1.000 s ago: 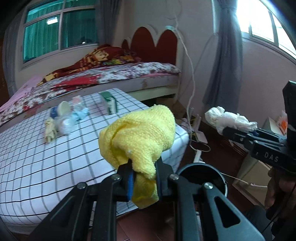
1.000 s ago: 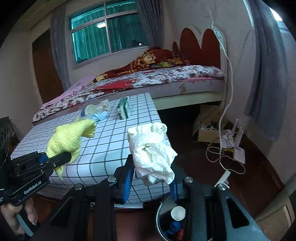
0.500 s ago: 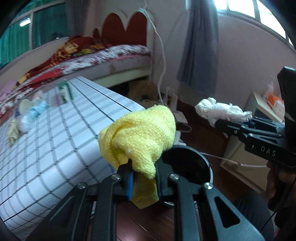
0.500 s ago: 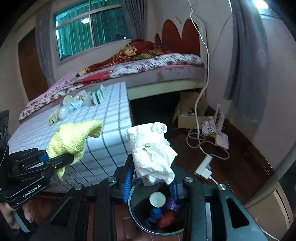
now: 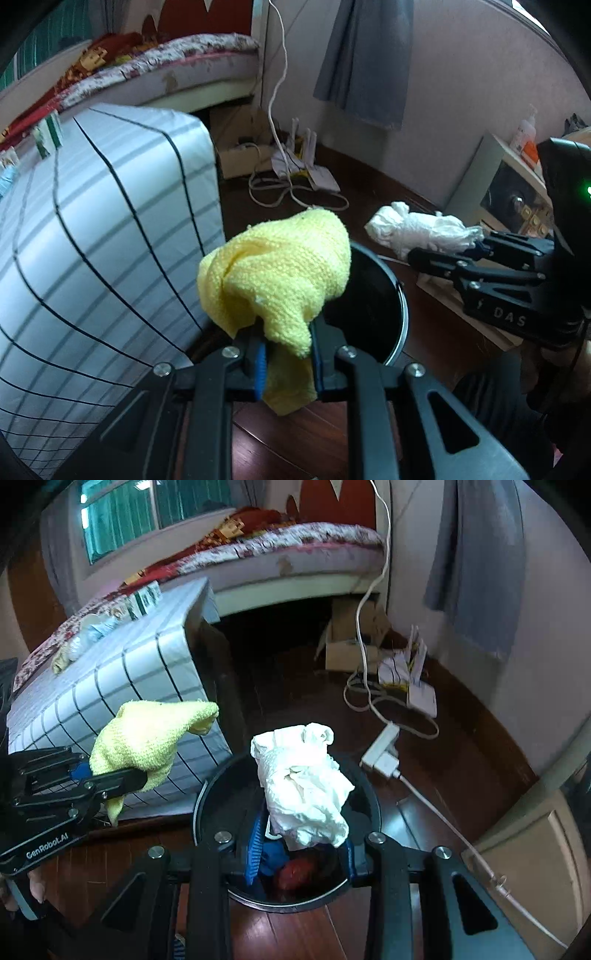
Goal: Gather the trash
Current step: 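Carry the yellow cloth and white tissue over the black bin and open both tools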
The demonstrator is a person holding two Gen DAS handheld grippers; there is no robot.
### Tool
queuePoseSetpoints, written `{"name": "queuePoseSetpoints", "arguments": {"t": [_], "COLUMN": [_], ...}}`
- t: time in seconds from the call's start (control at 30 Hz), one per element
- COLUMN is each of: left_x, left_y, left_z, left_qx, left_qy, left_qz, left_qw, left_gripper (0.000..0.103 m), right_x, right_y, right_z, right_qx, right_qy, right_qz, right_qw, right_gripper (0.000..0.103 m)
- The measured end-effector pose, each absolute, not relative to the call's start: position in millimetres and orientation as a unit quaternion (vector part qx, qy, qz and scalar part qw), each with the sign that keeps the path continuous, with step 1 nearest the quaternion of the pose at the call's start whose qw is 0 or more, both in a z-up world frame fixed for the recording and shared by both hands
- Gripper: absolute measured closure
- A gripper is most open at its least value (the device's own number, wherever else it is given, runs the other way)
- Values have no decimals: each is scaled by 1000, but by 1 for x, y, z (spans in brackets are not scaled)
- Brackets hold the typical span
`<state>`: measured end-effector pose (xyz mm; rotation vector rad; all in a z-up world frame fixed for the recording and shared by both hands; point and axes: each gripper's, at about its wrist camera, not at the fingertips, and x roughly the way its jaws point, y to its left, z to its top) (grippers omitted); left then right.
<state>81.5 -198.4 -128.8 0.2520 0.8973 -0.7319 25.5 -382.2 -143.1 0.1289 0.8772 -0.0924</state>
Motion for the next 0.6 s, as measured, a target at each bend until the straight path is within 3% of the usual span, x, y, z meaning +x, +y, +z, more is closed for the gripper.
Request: {"name": "queuePoseSetpoints", "arguments": {"t": [0.5,0.57,0.6], "left_x": [98,98,99], "left_y": [-216,-218,-218], "left_z": [-170,-176,-179], "left_qx": [100,92,91], "left_qy": [482,487,493], "left_qz": [-360,-365,-359], "left_qw": [793,788,787], "left_gripper": [81,69,47], "right_x": [51,54,56], "right_y": [-387,-388,-389], "right_z": [-192,-197,-201], "right_qx": [73,75,70], "right_qy": [474,479,484], "right_qz": [-24,-20,-26], "right_qw": [877,874,872], "right_gripper": [67,66,64]}}
